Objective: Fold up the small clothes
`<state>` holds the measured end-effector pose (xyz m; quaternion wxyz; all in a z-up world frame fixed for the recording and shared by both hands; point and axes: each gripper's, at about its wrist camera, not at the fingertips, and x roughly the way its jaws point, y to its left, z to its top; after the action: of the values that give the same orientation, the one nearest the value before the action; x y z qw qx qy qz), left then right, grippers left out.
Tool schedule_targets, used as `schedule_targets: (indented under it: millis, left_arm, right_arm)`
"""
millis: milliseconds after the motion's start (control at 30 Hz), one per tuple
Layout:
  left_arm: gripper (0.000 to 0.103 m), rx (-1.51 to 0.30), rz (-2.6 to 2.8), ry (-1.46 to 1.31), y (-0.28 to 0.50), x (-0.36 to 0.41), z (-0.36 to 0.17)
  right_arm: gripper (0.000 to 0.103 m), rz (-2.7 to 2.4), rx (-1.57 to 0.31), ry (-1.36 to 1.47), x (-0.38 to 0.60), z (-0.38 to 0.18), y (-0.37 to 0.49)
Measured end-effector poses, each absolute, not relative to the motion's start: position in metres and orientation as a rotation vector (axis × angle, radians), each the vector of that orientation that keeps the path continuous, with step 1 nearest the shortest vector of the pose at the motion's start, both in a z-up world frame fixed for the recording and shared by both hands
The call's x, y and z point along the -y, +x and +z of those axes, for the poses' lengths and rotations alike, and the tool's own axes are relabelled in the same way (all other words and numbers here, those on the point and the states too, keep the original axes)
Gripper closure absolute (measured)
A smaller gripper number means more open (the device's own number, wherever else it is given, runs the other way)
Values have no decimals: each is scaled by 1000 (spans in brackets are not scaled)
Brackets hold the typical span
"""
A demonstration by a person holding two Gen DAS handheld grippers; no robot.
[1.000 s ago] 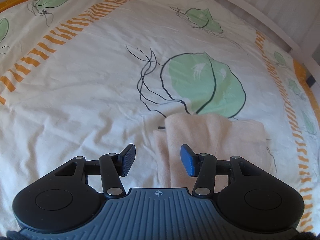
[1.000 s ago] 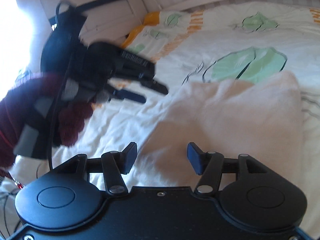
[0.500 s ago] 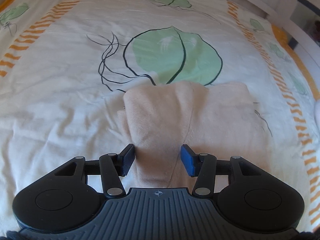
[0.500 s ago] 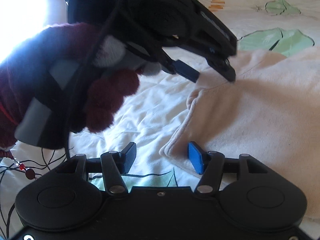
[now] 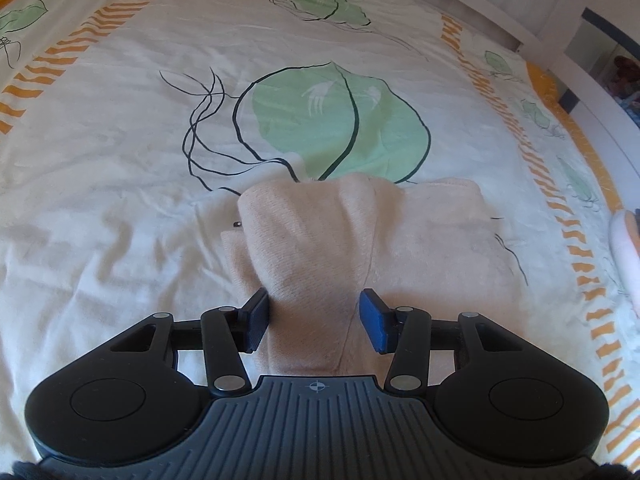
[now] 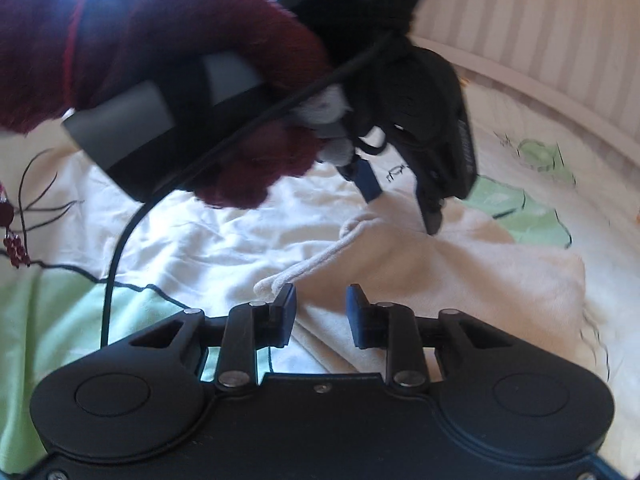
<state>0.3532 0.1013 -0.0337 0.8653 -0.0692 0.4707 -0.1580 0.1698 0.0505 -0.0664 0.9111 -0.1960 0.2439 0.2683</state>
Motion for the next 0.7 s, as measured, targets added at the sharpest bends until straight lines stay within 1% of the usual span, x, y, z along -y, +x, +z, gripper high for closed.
schedule_targets:
  millis: [67,167,200,300,367,433,467,500,533,567,700]
  left_arm:
    - [56,-982,-334,-157,354,-101,-34]
    - [56,-981,-327,-179,356,-104,-35]
    - [57,-980,-326,-187,357,-105,-36]
    - [61,-978,-322,-207,359,-107,-37]
    - [66,-970,-323,-211,359,-107,-38]
    - [71,-968,-331,-216,359,-106,-39]
    - [77,-966,-336,-218,359,-106,-39]
    - [81,-956,-339,-222,359,-105,-40]
    - [90,-937,-331,-232,357,-106,-39]
    - [92,-914,-324,-247,355,-108,-37]
    - [92,-853,-335,-233,347,-109,-21]
  right_arm:
    - [62,564,-489,-434,-53,-67,166]
    - [56,585,-470,-463,-61,-73,167]
    - [56,581,-465,-469,-62,-74,167]
    - [56,555,-466,-462,-61,-75,172]
    - [58,546,-479,-451,-59,-75,177]
    - [77,549,-494,-440,-57,-76,181]
    - [93,551,-496,-425,-55,-76,182]
    - [93,553,-494,-403,-52,-74,181]
    - [93,555,-488,-370,-48,-71,181]
    - [94,555,-481,-332,-44,-67,180]
    - [94,563,-472,-211,-33,-50,177]
